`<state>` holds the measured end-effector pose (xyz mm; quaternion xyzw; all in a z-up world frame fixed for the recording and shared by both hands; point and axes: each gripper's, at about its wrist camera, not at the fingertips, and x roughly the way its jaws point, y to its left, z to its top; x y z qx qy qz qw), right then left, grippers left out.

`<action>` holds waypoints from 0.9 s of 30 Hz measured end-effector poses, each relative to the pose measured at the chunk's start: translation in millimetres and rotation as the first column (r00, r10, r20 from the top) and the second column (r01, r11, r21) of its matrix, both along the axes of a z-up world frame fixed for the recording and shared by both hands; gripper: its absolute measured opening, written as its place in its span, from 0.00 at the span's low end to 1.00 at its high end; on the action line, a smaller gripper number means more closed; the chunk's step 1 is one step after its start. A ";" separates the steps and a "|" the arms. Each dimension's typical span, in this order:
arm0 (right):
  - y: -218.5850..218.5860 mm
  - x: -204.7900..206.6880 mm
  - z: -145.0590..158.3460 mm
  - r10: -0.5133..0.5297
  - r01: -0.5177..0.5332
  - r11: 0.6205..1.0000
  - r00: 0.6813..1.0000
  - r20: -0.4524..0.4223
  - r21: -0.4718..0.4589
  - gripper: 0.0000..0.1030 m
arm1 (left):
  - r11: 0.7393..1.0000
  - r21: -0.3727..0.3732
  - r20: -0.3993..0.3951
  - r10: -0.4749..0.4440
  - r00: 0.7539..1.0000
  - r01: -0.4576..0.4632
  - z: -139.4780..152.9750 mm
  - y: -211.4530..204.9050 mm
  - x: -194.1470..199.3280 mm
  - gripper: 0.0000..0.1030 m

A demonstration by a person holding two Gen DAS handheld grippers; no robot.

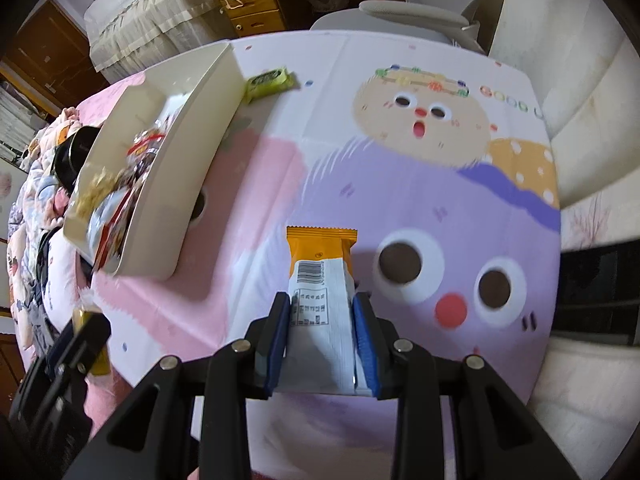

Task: Organize snacks
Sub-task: 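Carry the candy and bar into the tray and open both grippers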

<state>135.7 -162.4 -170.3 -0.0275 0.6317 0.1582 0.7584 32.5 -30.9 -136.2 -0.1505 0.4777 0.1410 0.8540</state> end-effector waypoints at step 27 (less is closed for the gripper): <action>73.8 -32.1 43.7 -0.233 0.233 0.969 0.972 -0.010 0.084 0.31 | 0.908 -0.023 0.235 -0.402 0.885 0.418 79.6 147.9 45.2 0.24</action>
